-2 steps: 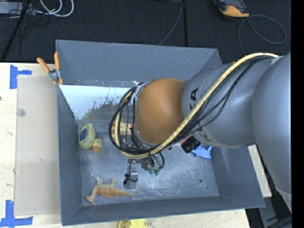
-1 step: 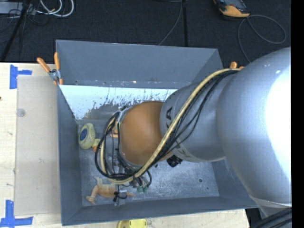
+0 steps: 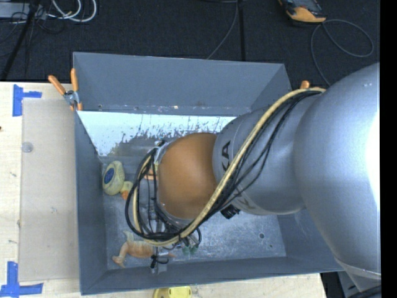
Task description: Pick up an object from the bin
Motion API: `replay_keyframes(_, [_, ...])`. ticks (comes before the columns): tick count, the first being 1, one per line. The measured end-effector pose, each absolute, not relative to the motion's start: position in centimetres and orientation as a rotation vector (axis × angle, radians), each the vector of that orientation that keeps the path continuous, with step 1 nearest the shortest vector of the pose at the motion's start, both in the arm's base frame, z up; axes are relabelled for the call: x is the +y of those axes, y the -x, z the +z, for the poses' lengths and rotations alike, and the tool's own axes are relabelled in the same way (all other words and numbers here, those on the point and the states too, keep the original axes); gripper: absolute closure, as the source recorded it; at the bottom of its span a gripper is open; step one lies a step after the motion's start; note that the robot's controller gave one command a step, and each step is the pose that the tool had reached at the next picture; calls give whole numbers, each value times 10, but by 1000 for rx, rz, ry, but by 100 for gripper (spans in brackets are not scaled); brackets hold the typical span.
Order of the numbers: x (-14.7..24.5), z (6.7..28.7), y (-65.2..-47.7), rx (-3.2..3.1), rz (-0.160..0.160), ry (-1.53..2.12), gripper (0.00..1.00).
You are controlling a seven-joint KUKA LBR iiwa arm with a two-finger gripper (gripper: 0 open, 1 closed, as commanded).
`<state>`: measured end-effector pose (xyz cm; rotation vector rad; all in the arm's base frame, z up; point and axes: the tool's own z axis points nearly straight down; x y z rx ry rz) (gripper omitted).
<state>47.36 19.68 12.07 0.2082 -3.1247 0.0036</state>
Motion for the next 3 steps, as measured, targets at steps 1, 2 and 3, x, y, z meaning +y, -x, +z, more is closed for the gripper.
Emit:
replay_keyframes(1, [198, 156, -475, -3132, 0, -193, 0])
replay_keyframes(2, [205, 70, -481, -3139, 1, 38, 0])
replay_keyframes(3, [203, 70, -486, -3115, -2, -392, 100])
